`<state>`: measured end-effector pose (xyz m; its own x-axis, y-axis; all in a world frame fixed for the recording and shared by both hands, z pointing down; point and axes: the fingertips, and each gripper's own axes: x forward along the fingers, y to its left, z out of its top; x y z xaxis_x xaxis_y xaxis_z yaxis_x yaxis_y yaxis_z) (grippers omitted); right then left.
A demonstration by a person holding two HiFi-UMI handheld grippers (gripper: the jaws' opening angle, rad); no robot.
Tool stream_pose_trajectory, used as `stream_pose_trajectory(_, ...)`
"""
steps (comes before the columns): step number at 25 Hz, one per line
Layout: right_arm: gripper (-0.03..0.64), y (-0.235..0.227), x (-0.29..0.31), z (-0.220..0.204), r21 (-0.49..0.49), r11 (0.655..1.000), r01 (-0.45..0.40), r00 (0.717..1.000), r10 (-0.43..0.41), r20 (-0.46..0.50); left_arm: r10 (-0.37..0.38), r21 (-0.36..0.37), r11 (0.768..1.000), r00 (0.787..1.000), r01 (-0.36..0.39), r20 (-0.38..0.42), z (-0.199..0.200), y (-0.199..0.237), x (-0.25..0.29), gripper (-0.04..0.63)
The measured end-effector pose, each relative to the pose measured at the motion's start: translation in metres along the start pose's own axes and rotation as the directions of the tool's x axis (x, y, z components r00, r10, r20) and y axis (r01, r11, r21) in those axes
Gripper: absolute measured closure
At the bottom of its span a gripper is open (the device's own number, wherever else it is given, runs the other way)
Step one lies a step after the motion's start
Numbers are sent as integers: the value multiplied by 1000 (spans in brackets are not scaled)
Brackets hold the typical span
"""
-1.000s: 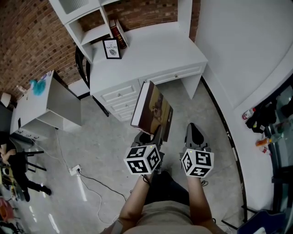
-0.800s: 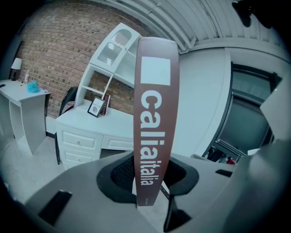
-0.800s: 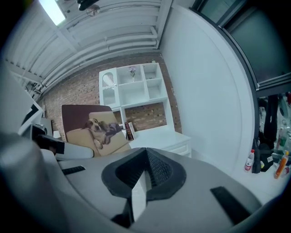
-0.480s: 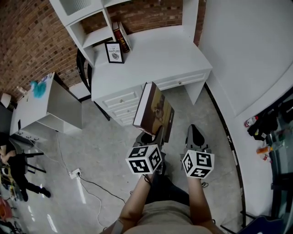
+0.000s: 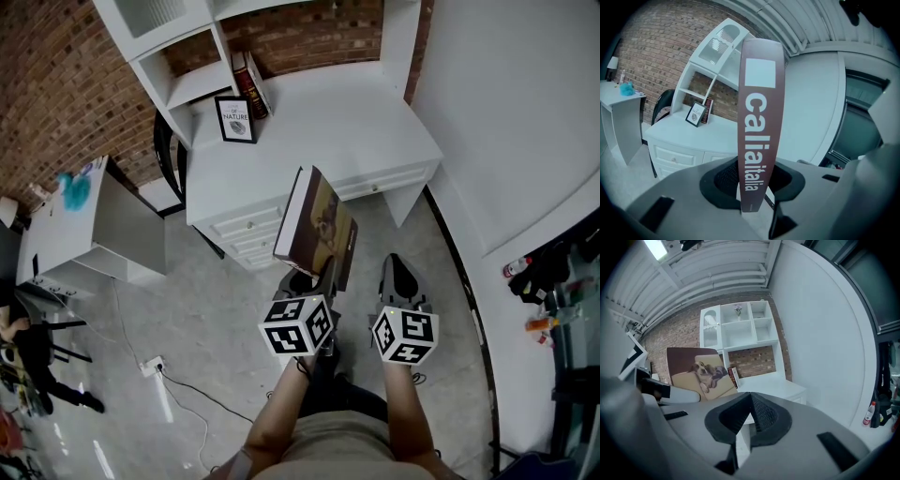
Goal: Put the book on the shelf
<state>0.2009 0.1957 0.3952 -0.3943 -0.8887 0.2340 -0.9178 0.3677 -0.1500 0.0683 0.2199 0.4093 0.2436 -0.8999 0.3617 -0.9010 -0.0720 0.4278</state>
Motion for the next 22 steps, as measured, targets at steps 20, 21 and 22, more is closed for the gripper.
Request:
stream_pose_trajectory(20,600,9,95,8,-21,1000,20,999,-20,-28,-26,-21,999,999,26,-24,38,51,71,446)
stream_pose_trajectory(21,601,9,97,8,-21,1000,19,999,-20,-30,-25,-24,999,999,24,-27,39,52,73,446)
stream_pose_trajectory(22,601,9,99,9,-22,1000,19,999,-20,-32,-23,-25,999,999,22,-28,40,53,75,446)
